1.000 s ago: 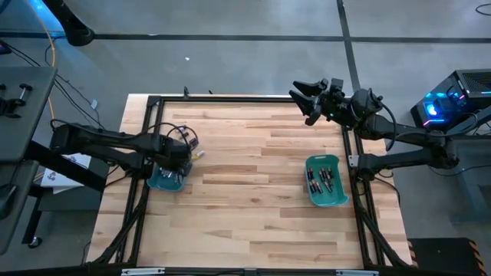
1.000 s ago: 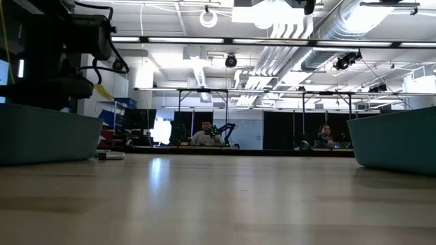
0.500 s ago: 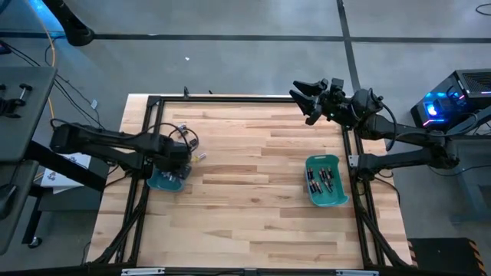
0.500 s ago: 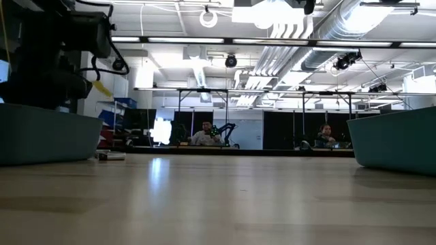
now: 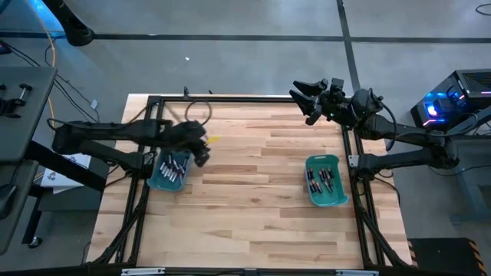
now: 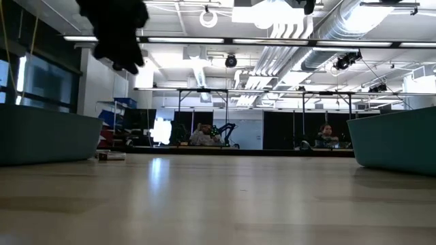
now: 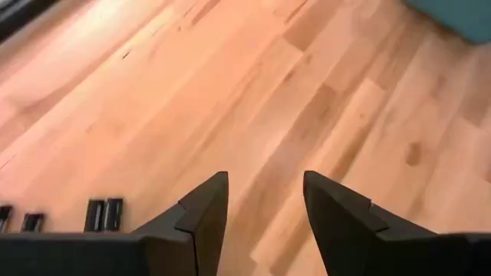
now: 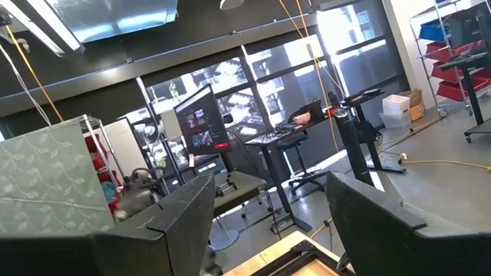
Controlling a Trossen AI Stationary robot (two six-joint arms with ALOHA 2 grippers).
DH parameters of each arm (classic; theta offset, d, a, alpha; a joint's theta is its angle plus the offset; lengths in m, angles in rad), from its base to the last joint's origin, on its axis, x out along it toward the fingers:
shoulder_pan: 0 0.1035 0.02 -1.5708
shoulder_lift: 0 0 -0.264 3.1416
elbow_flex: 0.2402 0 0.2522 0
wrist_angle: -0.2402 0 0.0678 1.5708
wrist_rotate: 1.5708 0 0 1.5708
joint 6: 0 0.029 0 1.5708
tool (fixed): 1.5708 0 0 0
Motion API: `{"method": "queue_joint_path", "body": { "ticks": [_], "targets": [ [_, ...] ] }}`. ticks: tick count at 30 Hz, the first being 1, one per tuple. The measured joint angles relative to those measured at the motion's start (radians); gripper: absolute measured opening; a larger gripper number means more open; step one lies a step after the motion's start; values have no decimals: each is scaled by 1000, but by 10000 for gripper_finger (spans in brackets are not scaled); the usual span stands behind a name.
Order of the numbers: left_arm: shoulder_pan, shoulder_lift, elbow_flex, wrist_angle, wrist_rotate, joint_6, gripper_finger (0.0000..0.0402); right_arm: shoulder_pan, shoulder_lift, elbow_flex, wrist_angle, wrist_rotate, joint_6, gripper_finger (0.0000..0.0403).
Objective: Sort batteries
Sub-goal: Put the silver battery into the blue bin
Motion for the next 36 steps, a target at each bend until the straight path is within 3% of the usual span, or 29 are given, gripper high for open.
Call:
{"method": "queue_joint_path", "body": {
  "ticks": [8,15,21,26,31,36],
  "targets": [
    [150,289,-2,22,234,0,177,1,0,0,0,-24,31,243],
    [197,447,-2,11,193,35,186,1,0,0,0,-33,72,243],
    [217,535,-3,-60,120,39,186,1,0,0,0,-33,79,243],
    [221,587,-3,-50,119,83,185,1,0,0,0,-34,79,243],
    [221,616,0,-45,137,107,149,1,0,0,0,-34,79,243],
    [220,616,0,-20,153,142,59,1,0,0,0,-34,79,243]
  ]
}}
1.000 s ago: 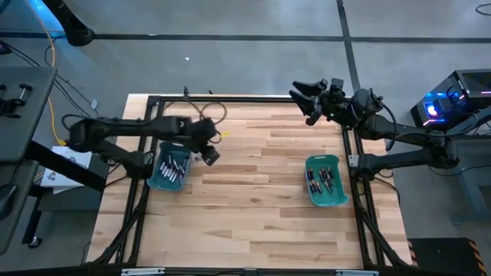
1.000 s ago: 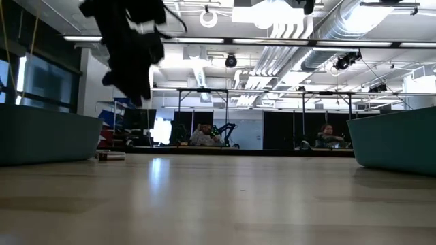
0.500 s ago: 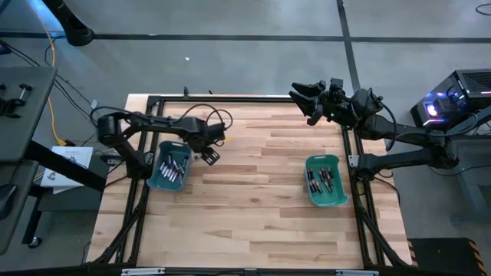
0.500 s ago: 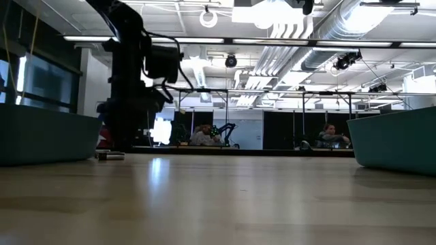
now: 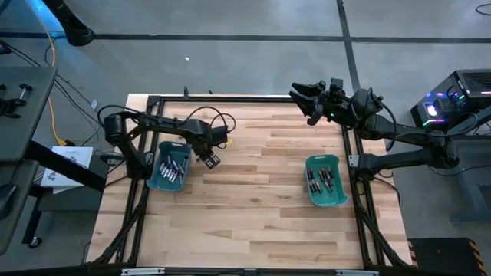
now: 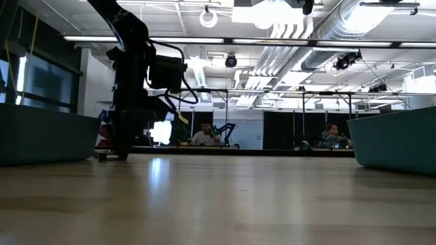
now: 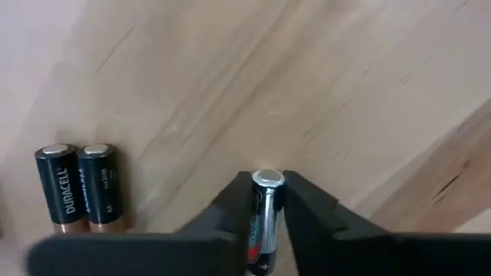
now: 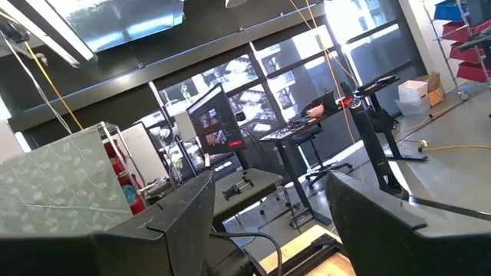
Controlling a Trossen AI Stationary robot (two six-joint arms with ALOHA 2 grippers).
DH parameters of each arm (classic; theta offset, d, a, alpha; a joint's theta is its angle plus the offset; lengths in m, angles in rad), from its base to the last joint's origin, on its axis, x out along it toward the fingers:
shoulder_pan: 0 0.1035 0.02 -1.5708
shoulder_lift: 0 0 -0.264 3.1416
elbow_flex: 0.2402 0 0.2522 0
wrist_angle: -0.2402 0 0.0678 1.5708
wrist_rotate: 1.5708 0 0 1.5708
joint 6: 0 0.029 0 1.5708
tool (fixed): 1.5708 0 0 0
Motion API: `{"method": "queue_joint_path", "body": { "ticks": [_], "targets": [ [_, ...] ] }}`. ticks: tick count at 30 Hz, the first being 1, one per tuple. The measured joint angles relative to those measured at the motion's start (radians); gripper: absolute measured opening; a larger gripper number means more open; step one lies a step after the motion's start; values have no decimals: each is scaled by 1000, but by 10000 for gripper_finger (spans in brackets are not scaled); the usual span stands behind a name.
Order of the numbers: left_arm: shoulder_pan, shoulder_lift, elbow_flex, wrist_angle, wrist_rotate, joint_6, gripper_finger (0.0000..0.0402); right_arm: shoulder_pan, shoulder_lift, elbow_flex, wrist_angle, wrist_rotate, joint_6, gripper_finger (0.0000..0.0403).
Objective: Sort batteries
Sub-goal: Put the silver battery into the blue bin
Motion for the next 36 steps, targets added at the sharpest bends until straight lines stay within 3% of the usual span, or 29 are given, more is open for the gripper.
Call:
{"method": "queue_joint_path", "body": {
  "ticks": [2,7,10,16,20,23,26,36],
  "targets": [
    [0,-12,3,6,-2,5,26,0,0,0,0,-2,0,243],
    [1,-94,104,66,-2,-2,25,0,0,0,-14,-62,-23,243],
    [1,-166,177,193,23,-3,25,-1,5,0,-73,-116,-57,243],
    [8,-331,231,726,177,1,25,20,74,0,-135,-231,-71,243],
    [-2,-387,233,1073,279,43,25,57,145,0,3,-217,-80,243],
    [-4,-390,233,1234,329,12,25,65,201,1,154,-214,-79,243],
    [-14,-382,231,1289,331,-21,25,70,248,17,231,-211,-72,243],
    [-48,-360,230,1281,327,-18,25,81,381,212,138,-277,-101,235]
  ]
}}
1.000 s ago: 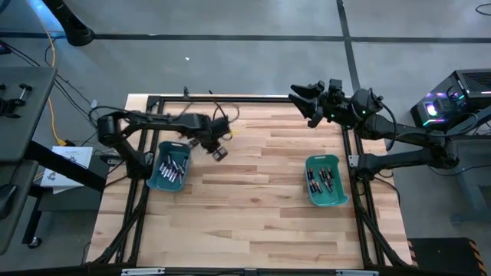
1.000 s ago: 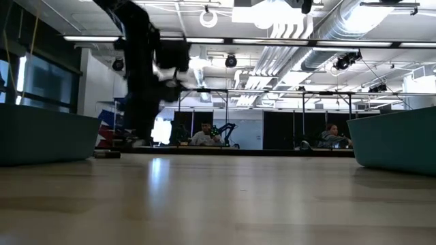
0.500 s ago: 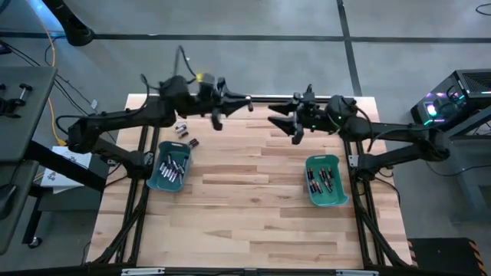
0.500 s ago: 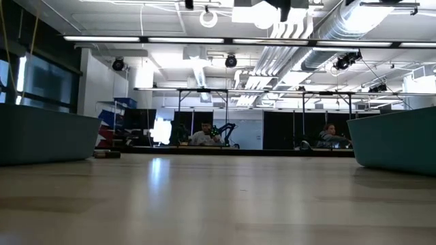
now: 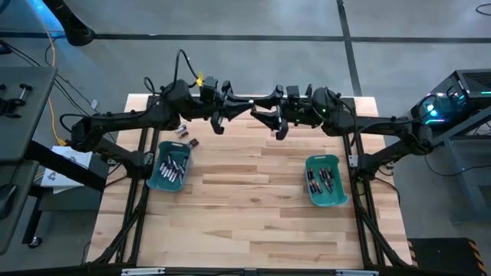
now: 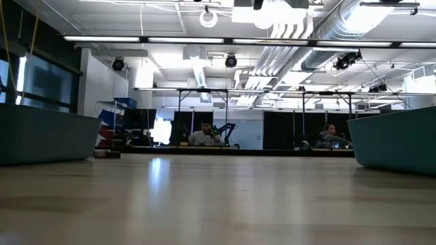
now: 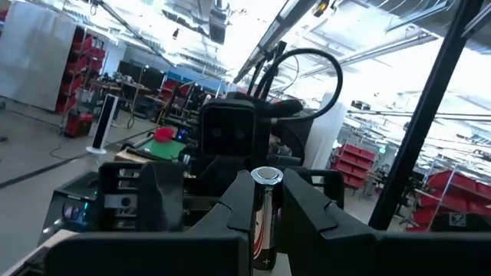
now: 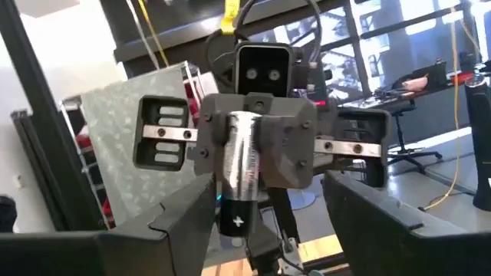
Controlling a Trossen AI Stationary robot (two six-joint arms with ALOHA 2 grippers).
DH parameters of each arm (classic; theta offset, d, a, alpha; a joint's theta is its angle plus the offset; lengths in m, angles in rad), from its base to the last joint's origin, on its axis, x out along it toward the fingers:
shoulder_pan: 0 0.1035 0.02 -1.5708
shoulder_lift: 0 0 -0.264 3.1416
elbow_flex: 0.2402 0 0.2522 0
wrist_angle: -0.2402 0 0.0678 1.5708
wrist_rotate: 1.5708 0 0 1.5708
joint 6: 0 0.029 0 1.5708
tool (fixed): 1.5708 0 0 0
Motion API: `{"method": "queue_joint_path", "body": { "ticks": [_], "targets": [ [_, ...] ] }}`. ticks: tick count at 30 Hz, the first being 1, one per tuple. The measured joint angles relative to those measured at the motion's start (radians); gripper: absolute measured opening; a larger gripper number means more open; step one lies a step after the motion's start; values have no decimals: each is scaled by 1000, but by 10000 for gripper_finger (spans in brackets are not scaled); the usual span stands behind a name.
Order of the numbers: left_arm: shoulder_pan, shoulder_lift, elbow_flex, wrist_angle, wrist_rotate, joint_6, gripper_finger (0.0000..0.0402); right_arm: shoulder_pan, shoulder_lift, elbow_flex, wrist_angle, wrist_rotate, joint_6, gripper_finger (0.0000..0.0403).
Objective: Sort batteries
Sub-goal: Put the silver battery into the blue bin
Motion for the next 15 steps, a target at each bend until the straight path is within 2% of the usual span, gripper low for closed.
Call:
{"method": "queue_joint_path", "body": {
  "ticks": [5,14,15],
  "targets": [
    [0,-1,0,-2,-1,0,25,0,13,53,-77,-66,-23,187],
    [0,-4,0,-7,-2,14,29,0,5,66,-135,-101,27,35],
    [0,-6,0,-12,-4,17,31,-1,-3,66,-148,-101,28,31]
  ]
}}
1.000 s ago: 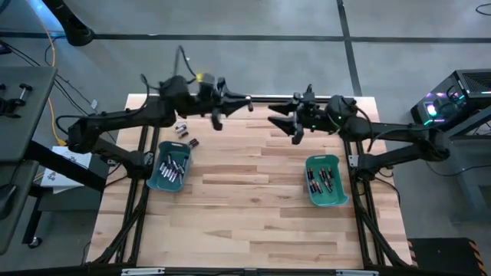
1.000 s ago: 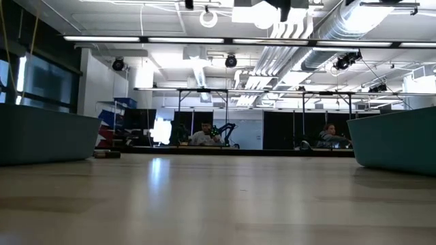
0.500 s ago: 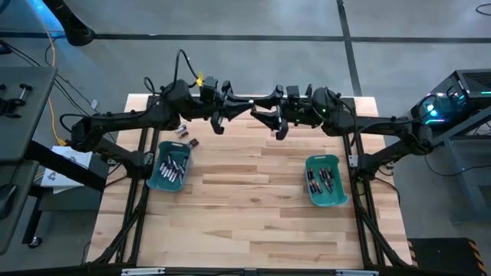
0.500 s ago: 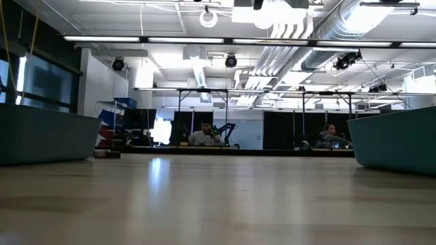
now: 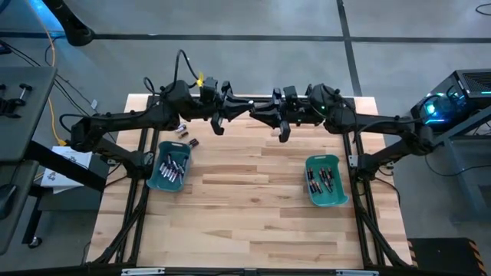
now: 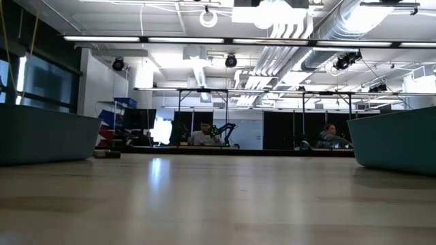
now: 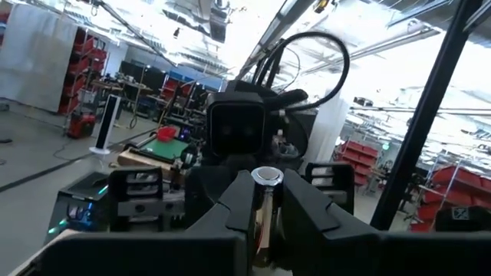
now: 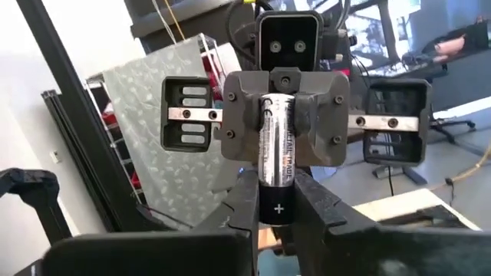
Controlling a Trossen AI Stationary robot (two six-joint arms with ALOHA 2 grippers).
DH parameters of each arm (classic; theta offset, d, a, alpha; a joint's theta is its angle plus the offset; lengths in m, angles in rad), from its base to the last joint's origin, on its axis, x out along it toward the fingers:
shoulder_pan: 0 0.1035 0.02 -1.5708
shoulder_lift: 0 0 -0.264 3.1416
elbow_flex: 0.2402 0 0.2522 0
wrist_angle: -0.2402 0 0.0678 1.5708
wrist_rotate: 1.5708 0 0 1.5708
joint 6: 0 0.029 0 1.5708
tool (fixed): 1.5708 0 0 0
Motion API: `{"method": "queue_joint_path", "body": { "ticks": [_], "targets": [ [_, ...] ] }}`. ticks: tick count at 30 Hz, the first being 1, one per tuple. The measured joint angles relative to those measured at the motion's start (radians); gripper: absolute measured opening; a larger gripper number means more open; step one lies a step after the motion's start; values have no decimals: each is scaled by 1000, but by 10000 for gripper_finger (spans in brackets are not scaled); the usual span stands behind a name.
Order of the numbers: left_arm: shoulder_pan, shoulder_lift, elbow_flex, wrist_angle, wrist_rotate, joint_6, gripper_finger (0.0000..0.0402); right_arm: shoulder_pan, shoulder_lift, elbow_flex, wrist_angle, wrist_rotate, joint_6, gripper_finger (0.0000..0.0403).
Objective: Sort batteries
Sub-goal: Put the silver battery into the blue bin
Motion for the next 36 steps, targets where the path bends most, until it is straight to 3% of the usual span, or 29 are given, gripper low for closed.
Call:
{"method": "queue_joint_path", "body": {
  "ticks": [4,9,16,22,28,36],
  "targets": [
    [-1,-6,0,-53,-6,49,40,-14,-46,0,-136,23,34,31],
    [7,-19,0,-216,-9,181,72,-50,-106,3,-436,31,99,31],
    [-48,1,-1,-455,-10,569,155,-73,-59,2,-671,-157,164,31],
    [-122,21,1,-511,-133,785,202,-74,21,2,-663,-250,163,31],
    [-152,29,4,-575,-199,823,200,-74,55,1,-650,-296,161,31],
    [-182,44,3,-631,-309,965,161,-74,55,1,-644,-302,164,31]
  ]
}}
